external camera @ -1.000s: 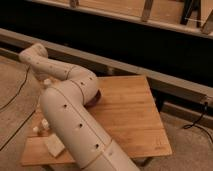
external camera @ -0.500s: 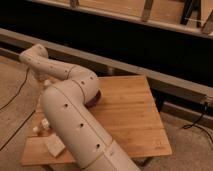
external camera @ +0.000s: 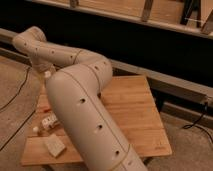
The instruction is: Place the ceramic cup over the eraser
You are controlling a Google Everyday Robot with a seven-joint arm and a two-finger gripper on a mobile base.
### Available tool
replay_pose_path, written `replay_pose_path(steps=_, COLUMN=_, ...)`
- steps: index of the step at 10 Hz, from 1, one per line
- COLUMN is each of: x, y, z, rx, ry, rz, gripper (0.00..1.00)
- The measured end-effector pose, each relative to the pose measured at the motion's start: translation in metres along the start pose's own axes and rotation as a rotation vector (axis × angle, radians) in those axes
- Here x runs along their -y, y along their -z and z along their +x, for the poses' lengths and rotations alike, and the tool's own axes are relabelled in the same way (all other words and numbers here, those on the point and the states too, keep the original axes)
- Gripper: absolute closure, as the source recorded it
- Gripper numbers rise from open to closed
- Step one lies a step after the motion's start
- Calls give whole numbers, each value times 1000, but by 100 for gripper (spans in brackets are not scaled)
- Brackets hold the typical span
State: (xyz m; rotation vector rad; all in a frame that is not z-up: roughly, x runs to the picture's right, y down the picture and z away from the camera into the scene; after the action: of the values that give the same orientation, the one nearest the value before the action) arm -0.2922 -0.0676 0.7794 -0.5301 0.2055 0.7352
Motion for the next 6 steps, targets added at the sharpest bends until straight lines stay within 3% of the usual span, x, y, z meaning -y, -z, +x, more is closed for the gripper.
replay_pose_path(steps=2, x=-5, y=37, z=44, rx=-28, ry=75, rz=17, gripper=100)
replay_pose_path(steps=4, x=-16, y=52, z=71, rx=-22, ry=107, rz=14, gripper=100)
replay_pose_path(steps=6, x=-21, y=64, z=104, rx=-3, ry=93, rz=2, gripper=100)
